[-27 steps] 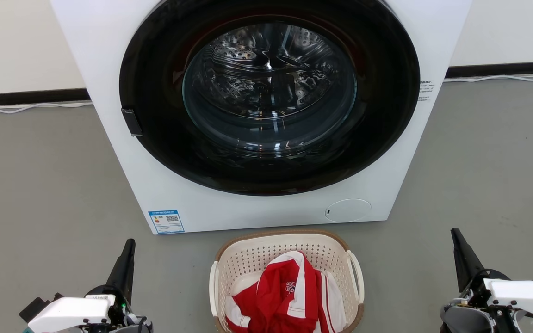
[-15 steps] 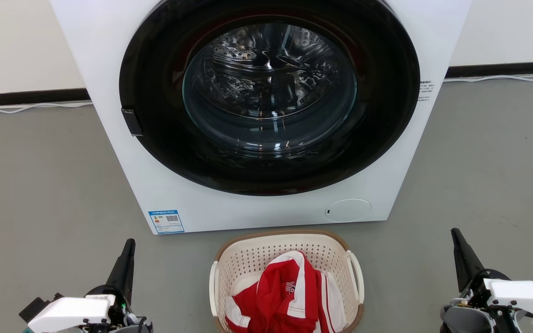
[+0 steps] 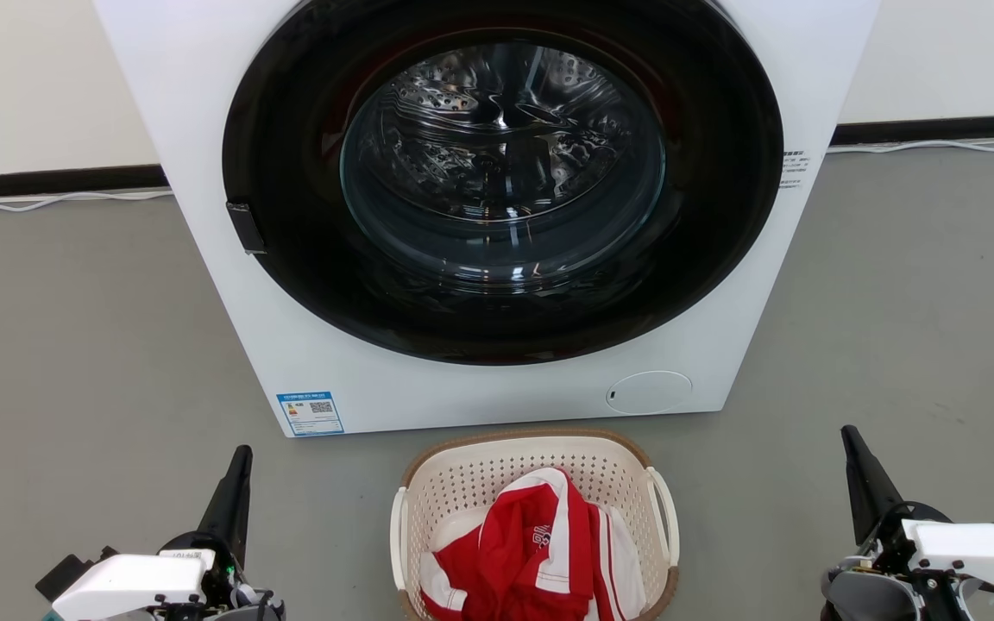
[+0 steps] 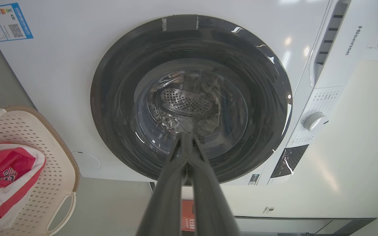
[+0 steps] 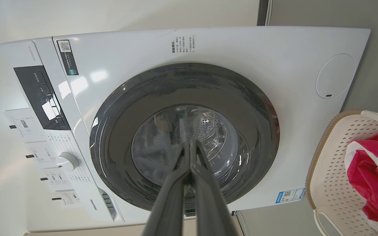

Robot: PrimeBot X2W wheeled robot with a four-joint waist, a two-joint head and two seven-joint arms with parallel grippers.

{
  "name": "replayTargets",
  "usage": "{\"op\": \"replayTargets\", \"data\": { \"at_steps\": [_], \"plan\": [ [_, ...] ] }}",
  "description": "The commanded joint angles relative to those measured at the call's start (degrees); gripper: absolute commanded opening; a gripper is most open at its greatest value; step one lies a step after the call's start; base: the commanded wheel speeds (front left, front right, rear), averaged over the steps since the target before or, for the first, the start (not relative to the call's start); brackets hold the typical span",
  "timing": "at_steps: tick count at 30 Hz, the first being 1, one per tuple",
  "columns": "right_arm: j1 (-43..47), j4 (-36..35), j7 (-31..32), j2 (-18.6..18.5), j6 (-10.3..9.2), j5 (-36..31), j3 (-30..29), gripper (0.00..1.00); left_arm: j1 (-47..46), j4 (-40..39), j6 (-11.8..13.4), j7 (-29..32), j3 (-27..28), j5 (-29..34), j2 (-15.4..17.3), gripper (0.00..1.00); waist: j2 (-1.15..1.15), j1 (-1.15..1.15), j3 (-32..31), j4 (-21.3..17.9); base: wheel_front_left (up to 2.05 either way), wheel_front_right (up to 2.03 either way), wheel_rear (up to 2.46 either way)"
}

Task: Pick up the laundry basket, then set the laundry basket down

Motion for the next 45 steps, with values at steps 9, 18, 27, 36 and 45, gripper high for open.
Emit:
{"op": "replayTargets", "data": {
  "at_steps": [9, 18, 27, 36, 45],
  "plan": [
    [0.9, 0.5, -0.5, 0.1, 0.0, -0.2, 0.5, 1.0, 0.7, 1.1, 0.0, -0.6, -0.5, 0.0, -0.2, 1.0, 0.0, 0.02, 0.0, 0.0, 0.0, 0.0, 0.0],
    [1.9, -1.3, -2.0, 0.1, 0.03, -0.6, 1.3, 1.0, 1.1, 0.6, 0.0, -2.1, -2.0, 0.0, -0.2, 1.0, 0.0, 0.01, 0.0, 0.0, 0.0, 0.0, 0.0],
    [2.5, -2.5, -3.4, 0.1, 0.06, -2.6, 1.8, 1.0, 1.2, 0.5, -0.1, -3.5, -3.0, 1.0, -0.1, 1.0, 0.0, 0.01, 0.0, 0.0, 0.0, 0.0, 0.0],
    [2.8, -3.4, -5.1, 0.1, 0.09, -10.0, 2.1, 1.0, 1.2, 0.7, 0.0, -5.1, -4.1, 4.2, -0.1, 1.0, 0.0, 0.0, 0.0, 0.1, 0.0, 0.0, 0.0],
    [2.6, -3.8, -6.6, 0.1, 0.13, -18.7, 2.3, 1.0, 0.6, 1.7, 0.0, -6.7, -4.3, 8.2, 0.0, 1.0, 0.0, 0.0, 0.0, 0.2, 0.0, 0.0, 0.0]
  ]
}}
